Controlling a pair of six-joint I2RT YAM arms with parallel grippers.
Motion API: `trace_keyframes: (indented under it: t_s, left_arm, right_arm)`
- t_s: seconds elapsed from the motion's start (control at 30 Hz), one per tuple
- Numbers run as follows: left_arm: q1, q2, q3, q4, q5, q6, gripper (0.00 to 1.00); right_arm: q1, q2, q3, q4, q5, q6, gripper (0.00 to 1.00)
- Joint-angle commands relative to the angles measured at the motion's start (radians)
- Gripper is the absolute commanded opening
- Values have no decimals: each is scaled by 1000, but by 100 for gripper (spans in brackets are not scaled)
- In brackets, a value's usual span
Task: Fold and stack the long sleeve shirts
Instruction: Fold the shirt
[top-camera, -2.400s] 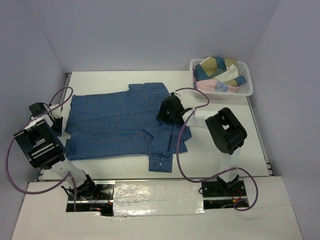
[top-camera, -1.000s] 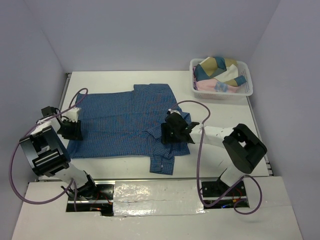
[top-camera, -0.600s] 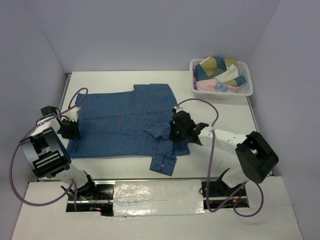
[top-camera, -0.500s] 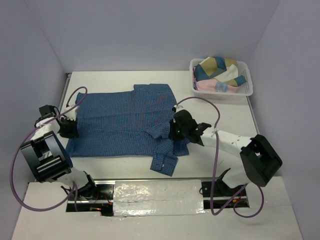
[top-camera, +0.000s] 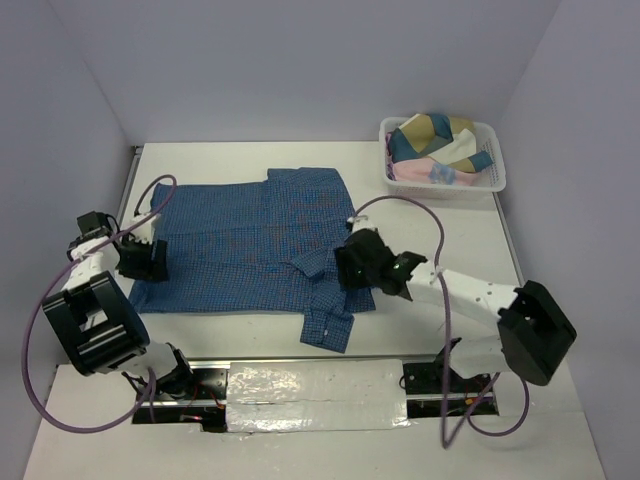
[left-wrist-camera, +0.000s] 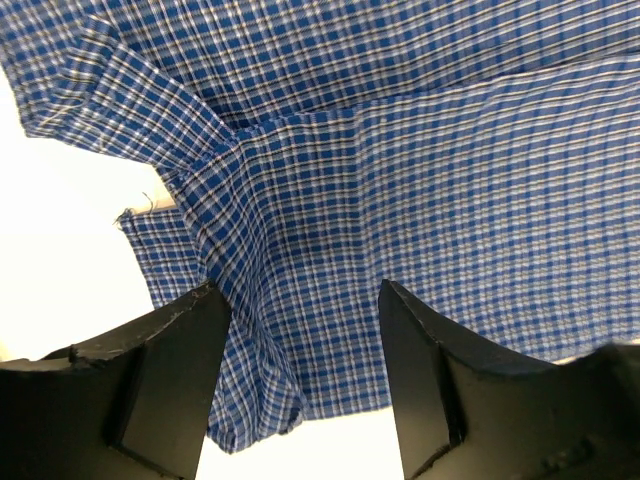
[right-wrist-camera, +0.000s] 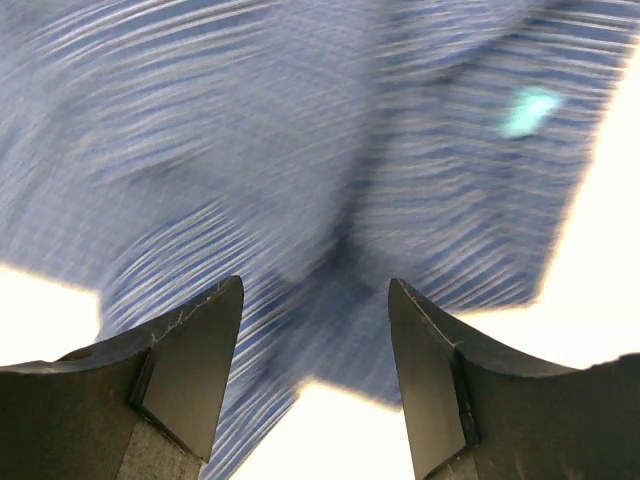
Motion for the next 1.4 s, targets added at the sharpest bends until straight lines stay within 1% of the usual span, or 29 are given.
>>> trace_keyframes:
  t_s: [0.0, 0.07, 0.1, 0.13, 0.17, 0.2, 0.23, 0.27, 0.3, 0.33, 0.37, 0.4, 0.43, 0.47, 0.5, 0.57, 0.6, 0.7, 0.8, 0.87, 0.93, 0.97, 1.07, 1.2, 1.3, 1.33, 1.37]
  left_arm:
    - [-1, -68, 42, -47, 60, 18, 73]
    - [1, -97, 46, -54, 62, 11, 73]
    - [1, -108, 45, -55, 56, 11, 73]
    - [1, -120, 40, -57, 50, 9, 73]
    - [1, -145, 34, -55, 47, 9, 74]
    - [1, -157, 25, -58, 42, 12, 74]
    - [1, -177, 20, -63, 39, 15, 74]
    - [1, -186, 16, -66, 41, 17, 74]
    - [1, -193, 10, -69, 45, 20, 74]
    - [1, -205, 5, -75, 54, 20, 74]
    - [1, -211, -3, -80, 60, 23, 75]
    - [1, -220, -6, -86, 67, 28, 75]
    - [1, -226, -7, -92, 76, 31, 74]
    - [1, -231, -10, -103, 85, 34, 74]
    - [1, -236, -15, -107, 88, 40, 75]
    - [1, -257, -24, -113, 91, 43, 74]
    - [1, -262, -27, -113, 91, 47, 74]
    - [2, -291, -44, -120, 94, 60, 75]
    - [1, -308, -58, -114, 100, 60, 75]
    - [1, -305, -58, -113, 106, 57, 75]
    - [1, -294, -56, -117, 110, 55, 75]
    - [-1, -291, -55, -118, 110, 57, 75]
    - [1, -288, -61, -114, 97, 63, 75]
    - [1, -283, -67, -101, 96, 58, 75]
    - [1, -271, -61, -107, 106, 58, 75]
    - [1, -269, -60, -107, 110, 57, 75]
    - [1, -269, -60, -106, 108, 60, 74]
  right_arm:
    - [207, -103, 66, -87, 201, -3, 67]
    - [287, -93, 82, -148, 250, 35, 67]
    - [358, -84, 95, -174, 272, 106, 67]
    - [397, -76, 100, -220, 288, 144, 67]
    - [431, -55, 105, -237, 310, 180, 68]
    - [509, -42, 115, -247, 316, 255, 68]
    - [549, -28, 121, -242, 318, 282, 69]
    - [590, 14, 129, -230, 313, 299, 70]
    - [664, 46, 158, -216, 313, 296, 70]
    - [693, 83, 180, -196, 310, 279, 70]
    - [724, 179, 209, -199, 312, 259, 71]
    - [768, 236, 291, -255, 337, 241, 71]
    - [781, 289, 339, -292, 351, 239, 71]
    - [792, 391, 386, -328, 362, 233, 67]
    - [796, 434, 455, -354, 365, 228, 63]
    - [792, 496, 479, -376, 338, 221, 59]
    - [789, 496, 470, -365, 332, 233, 59]
    - [767, 424, 396, -299, 315, 271, 60]
    - [733, 361, 352, -274, 306, 313, 60]
    - [701, 348, 329, -250, 260, 297, 60]
    - [680, 329, 297, -175, 171, 284, 61]
    - [669, 325, 268, -153, 154, 284, 61]
    - [652, 311, 247, -135, 154, 297, 61]
    - [629, 327, 235, -90, 132, 268, 61]
    - [579, 363, 192, -38, 100, 259, 54]
    - [568, 364, 165, -18, 86, 254, 44]
    - [565, 366, 157, 6, 74, 251, 37]
